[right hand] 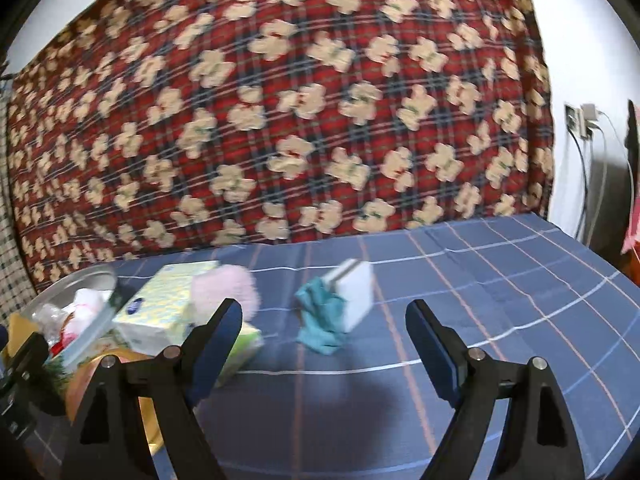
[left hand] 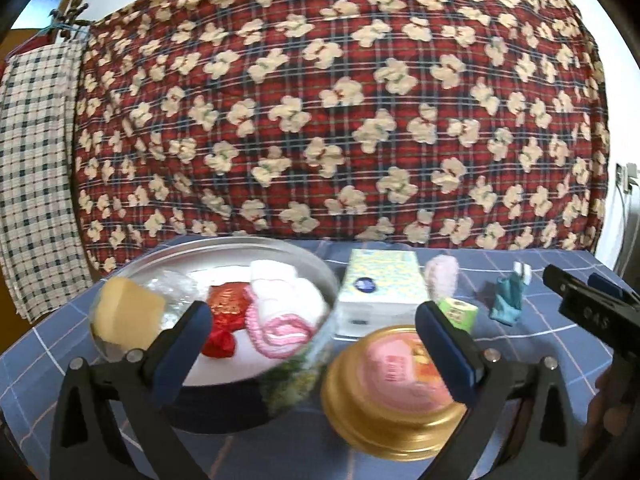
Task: Organize soft objects
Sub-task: 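Grasp the teal cloth with the right gripper and lift it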
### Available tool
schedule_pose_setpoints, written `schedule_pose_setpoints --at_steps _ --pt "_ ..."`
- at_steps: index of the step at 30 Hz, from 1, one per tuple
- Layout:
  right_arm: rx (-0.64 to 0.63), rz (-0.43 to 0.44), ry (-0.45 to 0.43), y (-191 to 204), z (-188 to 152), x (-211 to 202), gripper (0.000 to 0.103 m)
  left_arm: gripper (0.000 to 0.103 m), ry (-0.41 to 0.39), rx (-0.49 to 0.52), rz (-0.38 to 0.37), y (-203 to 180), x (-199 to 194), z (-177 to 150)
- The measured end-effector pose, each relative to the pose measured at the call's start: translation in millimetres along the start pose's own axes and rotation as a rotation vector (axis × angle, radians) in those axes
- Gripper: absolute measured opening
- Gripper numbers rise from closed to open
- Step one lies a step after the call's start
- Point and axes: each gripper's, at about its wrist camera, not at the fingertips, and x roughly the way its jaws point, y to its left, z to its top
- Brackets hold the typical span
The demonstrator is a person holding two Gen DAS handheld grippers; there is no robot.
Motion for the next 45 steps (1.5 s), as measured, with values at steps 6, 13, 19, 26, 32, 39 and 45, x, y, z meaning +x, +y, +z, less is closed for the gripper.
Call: schedule_pose_setpoints --at_steps 6,13,19,26,32,39,45 --pt "0.116 -0.029 0.082 -32.9 2.1 19.6 0.086 0.103 0.004 0.03 -0.068 -25.8 -5.1 -1.2" --pt "0.056 0.04 0.2 -15.9 6.6 58.2 0.086 0.103 -0.013 0.081 -0.131 -56.2 -13.8 -2.9" --pt "0.077 0.066 0.324 -9.7 6.8 102.6 0.086 0.103 0.007 0.044 -0.125 -49.4 -9.1 -1.5" --pt "0.16 0.138 0.447 -14.6 -2.1 132.5 0.073 0.103 0.015 0.063 -0.124 -54.8 -8.2 -2.7" --pt "0.195 0.206 0.463 -18.8 -4.7 135.2 0.022 0.103 0.02 0.081 -0.119 -61.7 -8.9 -3.1" --pt "0.161 0.256 0.455 -29.6 -10.4 108.5 0.013 0.103 0.019 0.103 -0.105 -66.6 -11.2 -4.3" --pt "0.088 0.269 0.37 -45.3 -5.2 77.0 0.013 0.103 0.04 0.148 -0.104 -78.8 -7.1 -5.0"
